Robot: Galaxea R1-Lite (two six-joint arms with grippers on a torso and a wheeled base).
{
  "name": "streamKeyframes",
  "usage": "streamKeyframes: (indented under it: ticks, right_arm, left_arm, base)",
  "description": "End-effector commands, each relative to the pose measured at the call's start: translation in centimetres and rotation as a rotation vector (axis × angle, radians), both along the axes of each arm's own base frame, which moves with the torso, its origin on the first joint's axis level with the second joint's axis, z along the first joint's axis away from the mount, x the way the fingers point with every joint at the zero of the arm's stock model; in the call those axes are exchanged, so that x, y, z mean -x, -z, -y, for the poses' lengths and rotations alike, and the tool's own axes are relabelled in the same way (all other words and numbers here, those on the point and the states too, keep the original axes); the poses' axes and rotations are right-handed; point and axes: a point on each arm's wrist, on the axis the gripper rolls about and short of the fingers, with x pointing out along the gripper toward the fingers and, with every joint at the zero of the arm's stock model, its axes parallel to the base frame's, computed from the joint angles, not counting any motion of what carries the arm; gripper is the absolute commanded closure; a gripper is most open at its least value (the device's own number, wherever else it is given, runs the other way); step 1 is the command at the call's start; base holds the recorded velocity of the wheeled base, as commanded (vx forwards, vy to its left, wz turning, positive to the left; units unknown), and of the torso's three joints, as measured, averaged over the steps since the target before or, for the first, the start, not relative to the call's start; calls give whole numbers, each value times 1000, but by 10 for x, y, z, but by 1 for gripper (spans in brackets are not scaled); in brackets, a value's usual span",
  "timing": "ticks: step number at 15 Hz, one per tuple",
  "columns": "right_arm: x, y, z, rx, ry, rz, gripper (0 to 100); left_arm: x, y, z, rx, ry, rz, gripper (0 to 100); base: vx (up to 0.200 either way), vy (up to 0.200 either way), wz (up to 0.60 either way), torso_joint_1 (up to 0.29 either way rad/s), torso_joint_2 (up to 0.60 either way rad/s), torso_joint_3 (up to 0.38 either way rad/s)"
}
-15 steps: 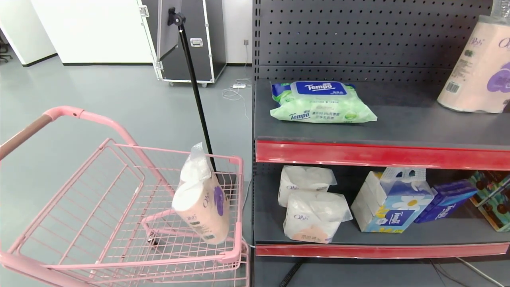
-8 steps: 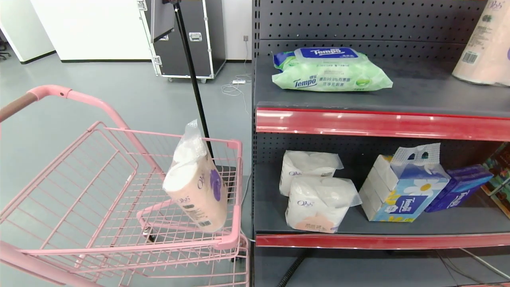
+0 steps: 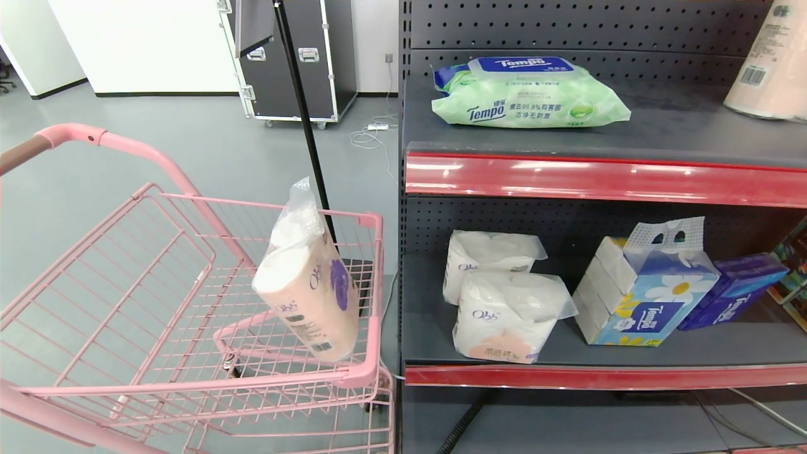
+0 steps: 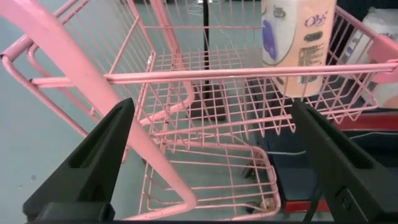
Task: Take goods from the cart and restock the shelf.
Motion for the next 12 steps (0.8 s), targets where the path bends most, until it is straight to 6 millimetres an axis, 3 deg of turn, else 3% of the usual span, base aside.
streamKeyframes:
  ticks: [1, 2, 3, 4, 6, 8, 12]
  right_arm:
    - [0, 0, 0, 0, -1, -1, 0]
    - [0, 0, 0, 0, -1, -1, 0]
    - [0, 0, 0, 0, -1, -1, 0]
    - [0, 0, 0, 1, -3, 0, 0]
    - [0, 0, 0, 0, -3, -1, 0]
    - [0, 0, 0, 0, -3, -1, 0]
    - [0, 0, 0, -2, -3, 1, 0]
  left_arm:
    - [5, -52, 1, 49, 44, 79, 0]
    - [-6, -115, 1, 175, 56, 74, 0]
    - [-30, -186, 1, 290, 49, 73, 0]
    - [-48, -198, 0, 272, -8, -2, 0]
    - [-66, -186, 2, 195, 63, -105, 0]
    - [-81, -187, 4, 187, 144, -131, 0]
    - [-139, -178, 10, 184, 231, -217, 0]
  base:
    - [0, 0, 0, 0, 0, 0]
    - [0, 0, 0, 0, 0, 0]
    - [0, 0, 0, 0, 0, 0]
    - [0, 0, 0, 0, 0, 0]
    - [0, 0, 0, 0, 0, 0]
    - [0, 0, 0, 0, 0, 0]
    - [0, 0, 0, 0, 0, 0]
